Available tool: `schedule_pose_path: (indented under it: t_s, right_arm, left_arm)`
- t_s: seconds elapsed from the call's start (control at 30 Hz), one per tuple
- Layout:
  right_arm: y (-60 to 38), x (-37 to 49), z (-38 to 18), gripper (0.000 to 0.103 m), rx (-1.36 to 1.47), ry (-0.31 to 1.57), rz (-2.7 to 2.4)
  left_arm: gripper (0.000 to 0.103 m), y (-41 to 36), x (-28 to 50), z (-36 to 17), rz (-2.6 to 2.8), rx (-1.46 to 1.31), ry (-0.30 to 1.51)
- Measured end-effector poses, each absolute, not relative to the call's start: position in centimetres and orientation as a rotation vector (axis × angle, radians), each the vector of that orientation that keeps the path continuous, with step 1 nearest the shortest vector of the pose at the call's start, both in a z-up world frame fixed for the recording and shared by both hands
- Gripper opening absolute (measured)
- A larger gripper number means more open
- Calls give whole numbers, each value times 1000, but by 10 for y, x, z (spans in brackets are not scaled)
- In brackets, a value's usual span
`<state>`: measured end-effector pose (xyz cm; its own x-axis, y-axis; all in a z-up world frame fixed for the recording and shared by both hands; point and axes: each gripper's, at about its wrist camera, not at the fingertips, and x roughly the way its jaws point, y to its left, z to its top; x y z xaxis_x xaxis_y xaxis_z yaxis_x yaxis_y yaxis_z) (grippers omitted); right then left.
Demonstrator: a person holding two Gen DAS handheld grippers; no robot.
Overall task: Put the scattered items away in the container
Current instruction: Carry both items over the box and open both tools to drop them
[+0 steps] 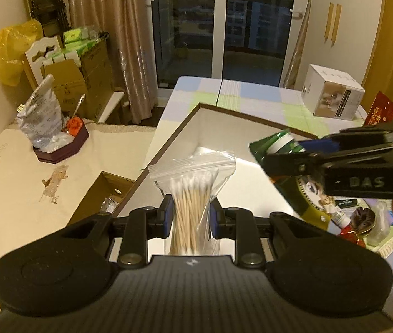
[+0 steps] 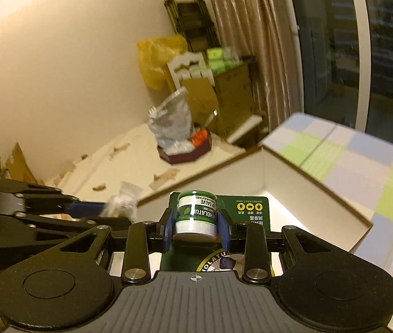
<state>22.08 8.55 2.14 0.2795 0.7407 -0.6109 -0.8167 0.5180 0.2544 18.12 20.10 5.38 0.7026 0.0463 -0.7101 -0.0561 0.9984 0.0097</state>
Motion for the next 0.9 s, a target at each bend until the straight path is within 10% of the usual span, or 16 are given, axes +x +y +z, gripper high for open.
schedule_pose_path:
  t_s: [0.77, 0.9]
  right_arm:
    - [129, 278, -72, 36, -425, 938, 982]
    - [128, 271, -66, 91, -470, 855, 987]
  left_arm:
    - [23, 212, 250, -45, 20, 52, 1011]
    - [63, 220, 254, -48, 50, -12, 1045]
